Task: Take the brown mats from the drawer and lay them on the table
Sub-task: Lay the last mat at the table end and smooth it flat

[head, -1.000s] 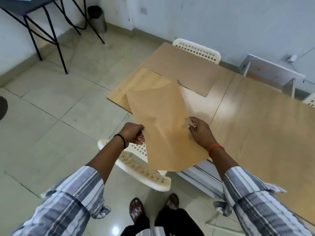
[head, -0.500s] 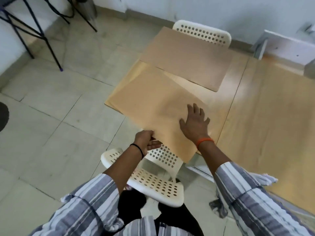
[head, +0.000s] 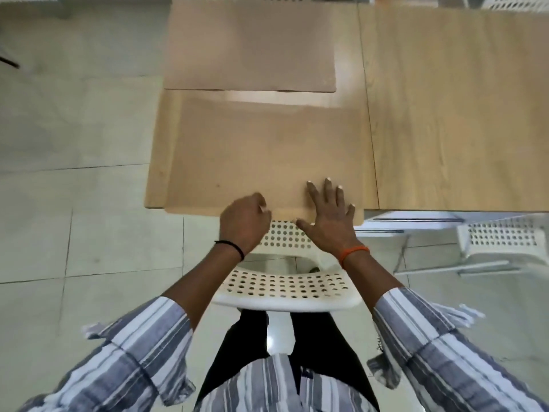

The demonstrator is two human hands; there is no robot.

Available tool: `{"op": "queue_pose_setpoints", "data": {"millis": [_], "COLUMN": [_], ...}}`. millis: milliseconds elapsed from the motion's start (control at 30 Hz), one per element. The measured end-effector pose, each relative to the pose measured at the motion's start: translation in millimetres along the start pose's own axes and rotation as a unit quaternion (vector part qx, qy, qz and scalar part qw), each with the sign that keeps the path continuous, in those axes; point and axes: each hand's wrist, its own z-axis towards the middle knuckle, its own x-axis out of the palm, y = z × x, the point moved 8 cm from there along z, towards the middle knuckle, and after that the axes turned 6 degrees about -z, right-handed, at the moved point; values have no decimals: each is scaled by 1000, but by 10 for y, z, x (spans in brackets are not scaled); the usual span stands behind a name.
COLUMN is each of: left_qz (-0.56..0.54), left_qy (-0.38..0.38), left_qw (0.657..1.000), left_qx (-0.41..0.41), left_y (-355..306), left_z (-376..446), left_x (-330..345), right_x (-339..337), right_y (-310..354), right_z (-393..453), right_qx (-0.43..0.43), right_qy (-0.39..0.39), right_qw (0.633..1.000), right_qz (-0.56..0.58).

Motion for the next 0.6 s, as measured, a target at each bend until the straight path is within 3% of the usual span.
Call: {"op": "queue_pose_setpoints", "data": {"millis": [67, 200, 600], "left_qz": [81, 193, 187], "left_qy": [-7, 101, 97], "left_qw": [994, 976, 978], "left_qx": [76, 30, 0], "left_y": [119, 588, 729], "left_z": [162, 358, 478], "left_x": [-100, -8, -93], "right_x": [41, 39, -32], "right_y": [5, 12, 86], "right_z": [31, 120, 374], "right_qx": [-7, -17, -44], "right_qy": [9, 22, 23], "right_qw": [1000, 999, 996], "right_qz": [-17, -32, -72]}}
